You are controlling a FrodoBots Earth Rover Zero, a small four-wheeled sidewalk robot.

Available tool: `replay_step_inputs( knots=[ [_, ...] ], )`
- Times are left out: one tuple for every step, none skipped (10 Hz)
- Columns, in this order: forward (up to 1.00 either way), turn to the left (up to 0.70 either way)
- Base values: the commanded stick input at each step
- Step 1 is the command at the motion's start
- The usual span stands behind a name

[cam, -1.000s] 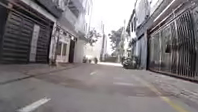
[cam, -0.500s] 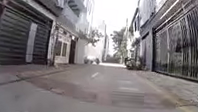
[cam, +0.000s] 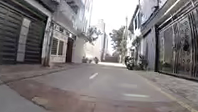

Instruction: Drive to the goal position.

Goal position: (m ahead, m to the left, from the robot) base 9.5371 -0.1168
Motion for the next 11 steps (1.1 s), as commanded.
replay_step_inputs(
  knots=[
    [1.0,0.06],
    [1.0,0.06],
    [1.0,0.06],
    [1.0,0.06],
    [1.0,0.06],
    [1.0,0.06],
    [1.0,0.06],
    [1.0,-0.17],
    [1.0,-0.34],
    [1.0,-0.34],
    [1.0,-0.1]
  ],
)
